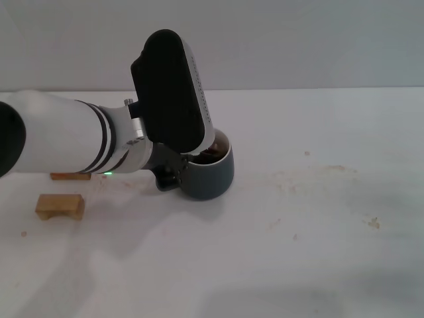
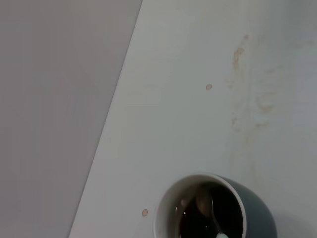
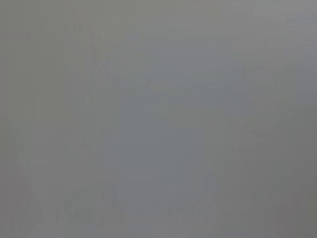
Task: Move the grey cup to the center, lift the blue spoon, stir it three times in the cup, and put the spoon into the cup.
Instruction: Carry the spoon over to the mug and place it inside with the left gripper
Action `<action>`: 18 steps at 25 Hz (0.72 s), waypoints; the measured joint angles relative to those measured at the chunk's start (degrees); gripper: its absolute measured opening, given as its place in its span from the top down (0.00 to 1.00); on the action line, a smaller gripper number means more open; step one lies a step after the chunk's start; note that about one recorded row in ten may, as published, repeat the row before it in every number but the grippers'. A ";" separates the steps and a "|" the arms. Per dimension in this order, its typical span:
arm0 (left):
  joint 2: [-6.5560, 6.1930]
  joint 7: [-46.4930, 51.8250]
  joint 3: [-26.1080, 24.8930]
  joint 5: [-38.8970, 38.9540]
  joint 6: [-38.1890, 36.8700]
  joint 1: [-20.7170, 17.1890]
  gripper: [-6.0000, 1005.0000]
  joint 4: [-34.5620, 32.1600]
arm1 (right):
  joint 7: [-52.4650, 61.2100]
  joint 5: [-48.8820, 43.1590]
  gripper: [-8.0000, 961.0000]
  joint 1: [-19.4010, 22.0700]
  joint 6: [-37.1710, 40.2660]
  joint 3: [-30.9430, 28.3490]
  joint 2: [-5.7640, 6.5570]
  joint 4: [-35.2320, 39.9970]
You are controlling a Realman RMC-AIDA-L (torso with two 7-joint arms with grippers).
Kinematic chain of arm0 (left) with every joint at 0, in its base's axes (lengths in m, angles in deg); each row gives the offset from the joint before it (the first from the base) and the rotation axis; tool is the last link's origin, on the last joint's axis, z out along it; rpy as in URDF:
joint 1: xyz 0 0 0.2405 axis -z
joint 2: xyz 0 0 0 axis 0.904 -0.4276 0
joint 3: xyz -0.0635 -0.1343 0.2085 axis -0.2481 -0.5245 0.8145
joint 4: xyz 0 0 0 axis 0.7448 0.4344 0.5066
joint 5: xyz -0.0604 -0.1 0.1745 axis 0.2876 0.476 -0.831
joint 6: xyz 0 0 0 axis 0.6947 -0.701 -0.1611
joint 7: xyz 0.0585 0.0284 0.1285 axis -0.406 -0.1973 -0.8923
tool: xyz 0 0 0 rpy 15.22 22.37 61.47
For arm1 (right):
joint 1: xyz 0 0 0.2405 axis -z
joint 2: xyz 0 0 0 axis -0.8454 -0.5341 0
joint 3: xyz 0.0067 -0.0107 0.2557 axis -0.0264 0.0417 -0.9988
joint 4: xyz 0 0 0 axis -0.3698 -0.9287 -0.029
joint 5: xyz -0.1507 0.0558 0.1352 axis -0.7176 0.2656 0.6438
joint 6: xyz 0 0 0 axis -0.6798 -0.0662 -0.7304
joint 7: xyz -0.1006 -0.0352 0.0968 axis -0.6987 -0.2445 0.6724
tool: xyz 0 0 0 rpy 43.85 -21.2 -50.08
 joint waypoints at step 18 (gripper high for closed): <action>-0.37 -0.34 -2.57 -0.44 1.81 -1.13 0.86 -0.86 | 0.00 -0.20 0.99 -0.48 -0.17 0.00 -0.06 -0.40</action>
